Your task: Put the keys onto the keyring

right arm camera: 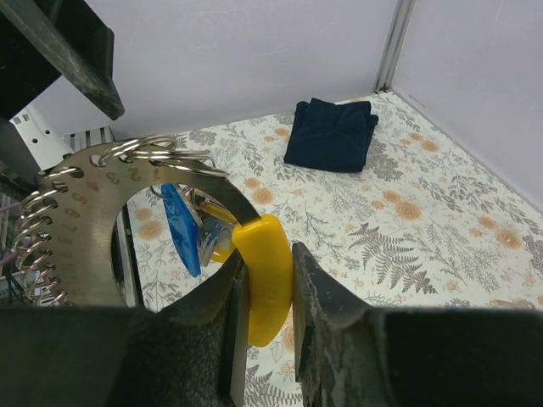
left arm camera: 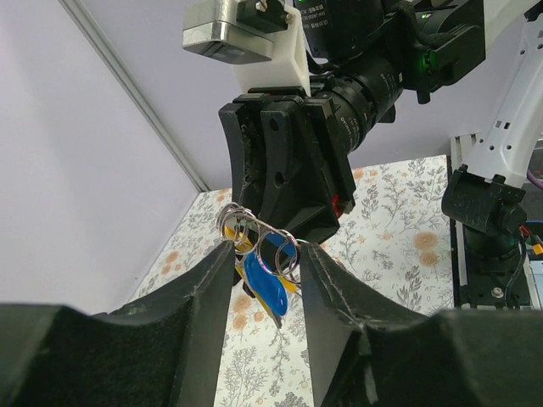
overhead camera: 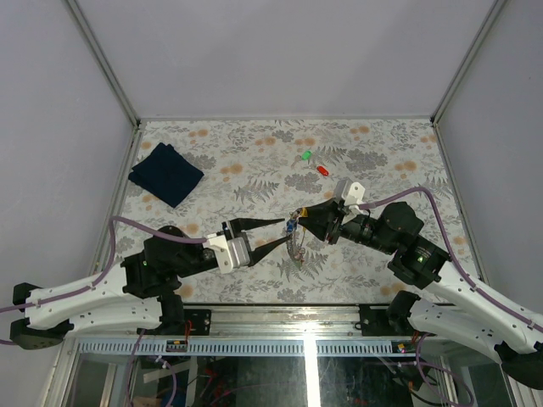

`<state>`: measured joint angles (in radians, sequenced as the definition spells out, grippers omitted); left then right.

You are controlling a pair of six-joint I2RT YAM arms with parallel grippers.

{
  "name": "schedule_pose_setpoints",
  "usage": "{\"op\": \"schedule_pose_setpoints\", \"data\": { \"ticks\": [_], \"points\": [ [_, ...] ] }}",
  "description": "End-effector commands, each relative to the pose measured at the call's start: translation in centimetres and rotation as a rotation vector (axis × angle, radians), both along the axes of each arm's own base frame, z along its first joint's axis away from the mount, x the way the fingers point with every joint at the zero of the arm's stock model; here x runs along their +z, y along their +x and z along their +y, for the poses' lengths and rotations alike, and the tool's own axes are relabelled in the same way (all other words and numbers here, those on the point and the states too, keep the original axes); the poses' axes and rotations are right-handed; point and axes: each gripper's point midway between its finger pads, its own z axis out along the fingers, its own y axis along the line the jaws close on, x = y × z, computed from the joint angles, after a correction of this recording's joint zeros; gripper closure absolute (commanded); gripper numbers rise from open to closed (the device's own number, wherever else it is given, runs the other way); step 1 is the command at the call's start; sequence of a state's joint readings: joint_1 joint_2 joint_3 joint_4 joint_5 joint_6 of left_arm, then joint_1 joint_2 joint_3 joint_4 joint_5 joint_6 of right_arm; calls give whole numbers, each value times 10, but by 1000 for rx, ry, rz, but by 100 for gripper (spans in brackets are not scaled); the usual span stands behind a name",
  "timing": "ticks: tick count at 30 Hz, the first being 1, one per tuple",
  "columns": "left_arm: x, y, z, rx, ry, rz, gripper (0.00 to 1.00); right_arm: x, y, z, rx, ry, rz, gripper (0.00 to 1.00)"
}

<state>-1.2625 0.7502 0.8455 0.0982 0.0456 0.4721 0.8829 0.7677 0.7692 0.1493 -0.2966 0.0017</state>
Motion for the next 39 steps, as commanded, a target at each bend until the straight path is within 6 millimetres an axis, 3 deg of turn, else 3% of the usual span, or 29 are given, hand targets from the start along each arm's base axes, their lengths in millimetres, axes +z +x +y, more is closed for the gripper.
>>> {"op": "schedule_pose_setpoints", "data": {
  "ticks": [1,6,10,18,33,39],
  "points": [
    [11,0,1,4,-11,-22,60,42,-7,-3,17,117,-81,99],
    [10,0,2,6,-3,-19,59,44,-6,-4,7,123,-86,99],
    [13,1,5,17,-10,-18,72,45,-6,-4,9,124,-85,99],
    [26,-2,11,9,-42,-28,84,42,-6,-2,16,118,-76,99],
    [31,-2,13,12,-52,-29,84,41,-7,1,28,118,-71,99],
    [33,-1,14,18,-55,-31,88,38,-8,2,35,114,-64,99]
  ]
}}
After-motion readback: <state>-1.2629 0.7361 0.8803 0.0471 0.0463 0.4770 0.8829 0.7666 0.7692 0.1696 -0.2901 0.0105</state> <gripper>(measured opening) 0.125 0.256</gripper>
